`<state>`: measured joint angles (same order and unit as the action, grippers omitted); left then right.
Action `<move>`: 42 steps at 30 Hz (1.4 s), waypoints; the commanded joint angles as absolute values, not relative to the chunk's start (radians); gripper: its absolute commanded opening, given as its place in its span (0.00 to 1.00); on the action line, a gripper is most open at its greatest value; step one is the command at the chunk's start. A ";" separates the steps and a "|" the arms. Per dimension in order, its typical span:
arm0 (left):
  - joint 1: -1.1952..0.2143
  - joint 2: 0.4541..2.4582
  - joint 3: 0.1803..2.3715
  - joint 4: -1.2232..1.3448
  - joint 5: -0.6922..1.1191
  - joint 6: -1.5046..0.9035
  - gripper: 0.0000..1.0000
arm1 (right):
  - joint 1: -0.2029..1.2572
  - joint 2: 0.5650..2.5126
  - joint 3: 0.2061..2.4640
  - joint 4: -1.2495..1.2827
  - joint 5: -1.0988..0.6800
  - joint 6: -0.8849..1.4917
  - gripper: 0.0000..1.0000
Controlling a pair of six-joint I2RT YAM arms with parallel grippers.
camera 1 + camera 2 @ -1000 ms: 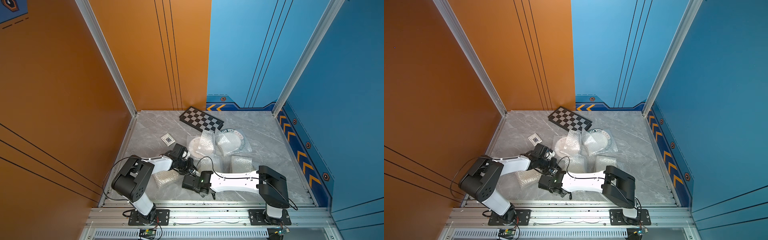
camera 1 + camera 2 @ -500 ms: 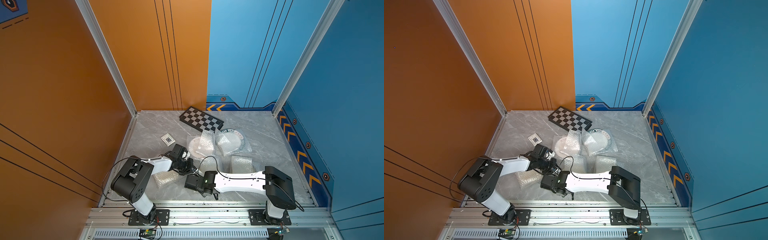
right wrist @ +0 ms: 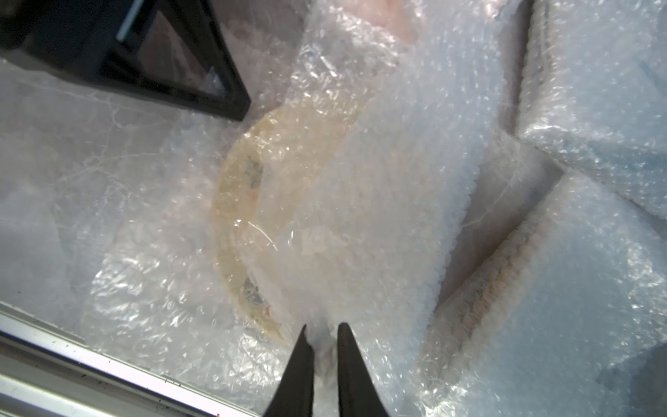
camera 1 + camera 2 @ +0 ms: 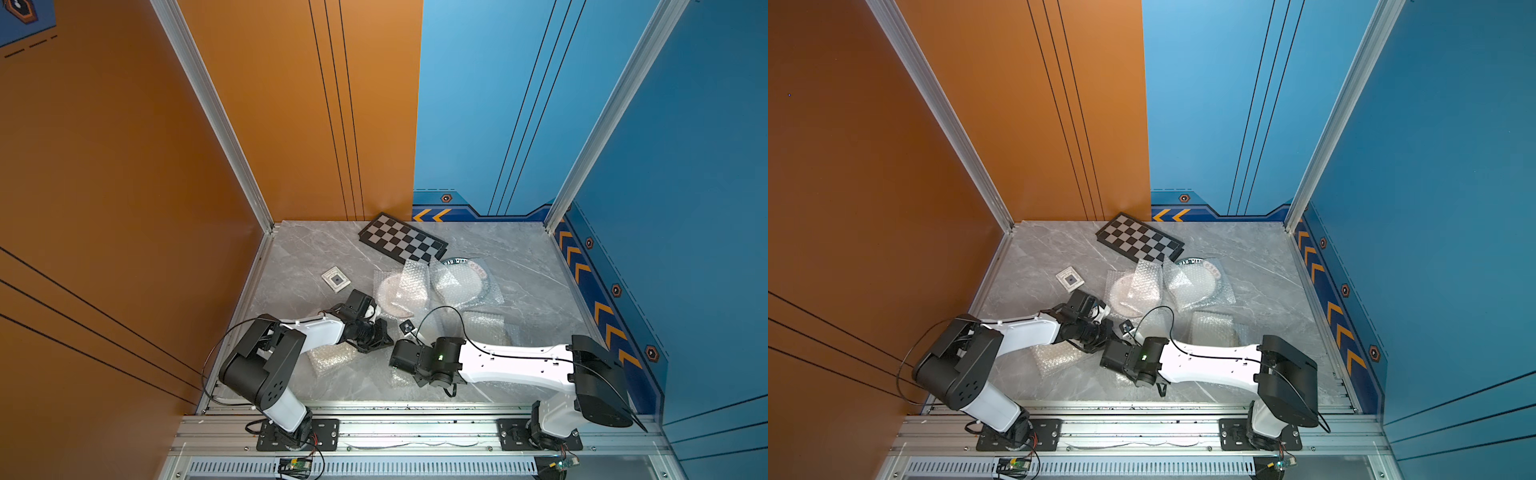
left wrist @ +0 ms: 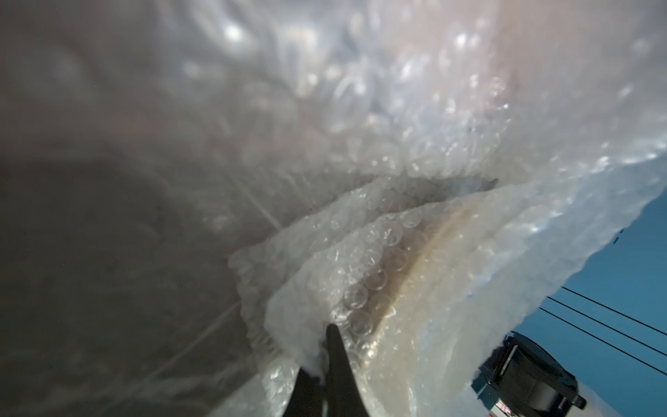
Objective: Unpack dinner plates from bubble wrap
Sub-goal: Unwrap the bubble wrap at the center of the board.
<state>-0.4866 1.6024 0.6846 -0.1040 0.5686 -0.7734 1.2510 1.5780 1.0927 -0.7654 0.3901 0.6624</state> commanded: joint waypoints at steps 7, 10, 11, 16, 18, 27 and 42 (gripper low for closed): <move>-0.502 1.582 0.729 -0.277 0.448 -0.687 0.00 | 1.193 1.446 0.987 -0.711 0.385 0.742 0.12; -0.500 1.588 0.730 -0.278 0.437 -0.683 0.00 | 1.183 1.419 0.968 -0.707 0.387 0.753 0.09; -0.499 1.593 0.732 -0.278 0.439 -0.683 0.00 | 1.176 1.409 0.959 -0.706 0.384 0.760 0.09; -0.501 1.614 0.747 -0.278 0.452 -0.672 0.00 | 1.132 1.350 0.919 -0.704 0.375 0.788 0.09; -0.500 1.610 0.750 -0.279 0.450 -0.668 0.00 | 1.108 1.304 0.892 -0.704 0.373 0.806 0.09; -0.489 1.623 0.764 -0.278 0.468 -0.661 0.00 | 0.940 1.073 0.687 -0.695 0.294 0.933 0.09; -0.479 1.618 0.773 -0.278 0.502 -0.658 0.00 | 0.716 0.740 0.557 -0.840 0.219 0.989 0.54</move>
